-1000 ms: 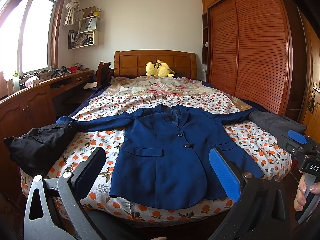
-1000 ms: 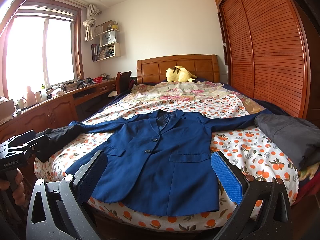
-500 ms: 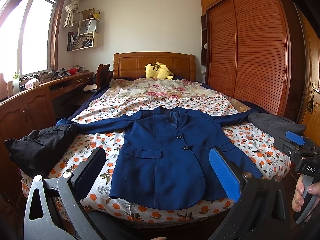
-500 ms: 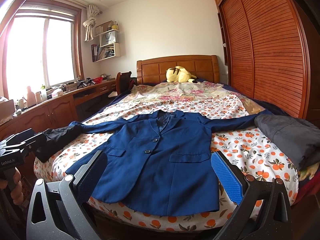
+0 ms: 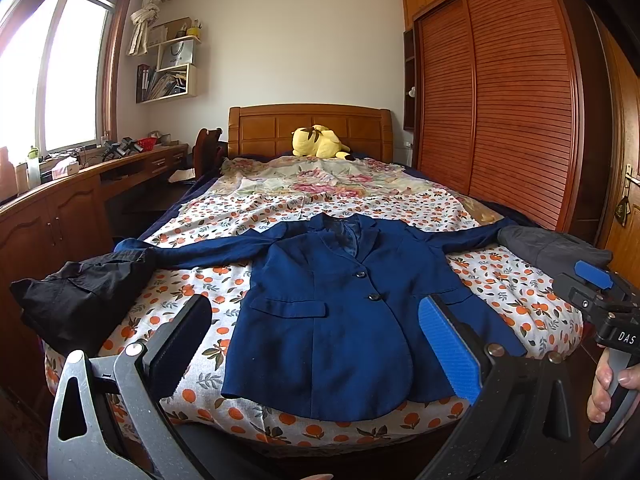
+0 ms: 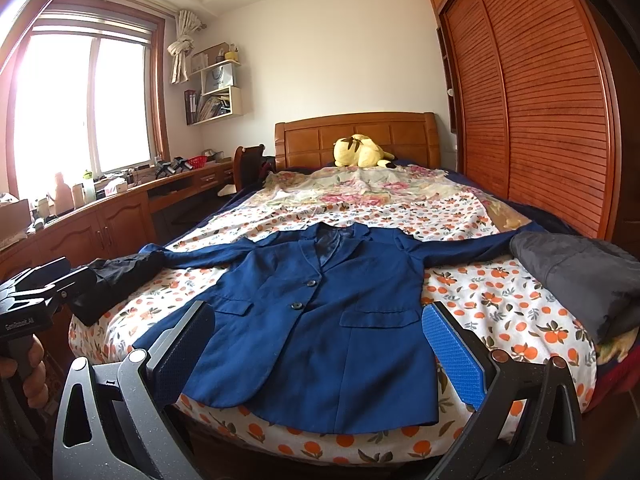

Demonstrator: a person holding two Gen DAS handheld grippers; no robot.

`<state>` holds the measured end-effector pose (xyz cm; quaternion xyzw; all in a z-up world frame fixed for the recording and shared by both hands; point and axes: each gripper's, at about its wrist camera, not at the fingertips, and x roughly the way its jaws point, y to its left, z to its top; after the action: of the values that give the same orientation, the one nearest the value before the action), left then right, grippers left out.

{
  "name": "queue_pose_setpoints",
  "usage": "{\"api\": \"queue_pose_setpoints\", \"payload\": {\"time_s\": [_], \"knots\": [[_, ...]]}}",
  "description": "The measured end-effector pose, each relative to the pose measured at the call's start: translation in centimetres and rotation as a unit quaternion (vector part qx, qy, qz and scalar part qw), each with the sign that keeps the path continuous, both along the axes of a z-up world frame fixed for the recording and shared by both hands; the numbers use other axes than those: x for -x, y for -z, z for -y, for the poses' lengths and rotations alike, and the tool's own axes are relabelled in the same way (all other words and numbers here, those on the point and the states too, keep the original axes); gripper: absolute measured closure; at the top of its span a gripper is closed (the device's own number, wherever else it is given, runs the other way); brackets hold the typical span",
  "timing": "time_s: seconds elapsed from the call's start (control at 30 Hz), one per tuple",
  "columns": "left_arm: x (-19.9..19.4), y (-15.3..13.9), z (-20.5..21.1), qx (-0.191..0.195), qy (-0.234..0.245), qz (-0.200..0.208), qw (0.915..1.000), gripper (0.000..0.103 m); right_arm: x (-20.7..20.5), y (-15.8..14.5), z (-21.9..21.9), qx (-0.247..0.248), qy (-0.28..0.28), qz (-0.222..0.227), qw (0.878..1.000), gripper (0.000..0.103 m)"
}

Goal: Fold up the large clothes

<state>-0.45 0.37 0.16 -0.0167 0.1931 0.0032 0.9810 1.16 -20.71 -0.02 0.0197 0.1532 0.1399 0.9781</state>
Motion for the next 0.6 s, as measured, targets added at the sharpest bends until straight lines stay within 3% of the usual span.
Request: {"api": "queue_pose_setpoints", "payload": {"time_s": [0.33,0.6], "knots": [[-0.3,0.2,-0.4,0.002,-0.003,-0.008,1.0000,0.000,-0.2,0.2,0.1,-0.001,-0.003,-0.001,1.000,0.000],[-1.9,2.2,-1.5,0.010,-0.012,-0.029,0.9994,0.000,-2.1,1.5,0.0,-0.002,-0.007,-0.022,1.000,0.000]]}}
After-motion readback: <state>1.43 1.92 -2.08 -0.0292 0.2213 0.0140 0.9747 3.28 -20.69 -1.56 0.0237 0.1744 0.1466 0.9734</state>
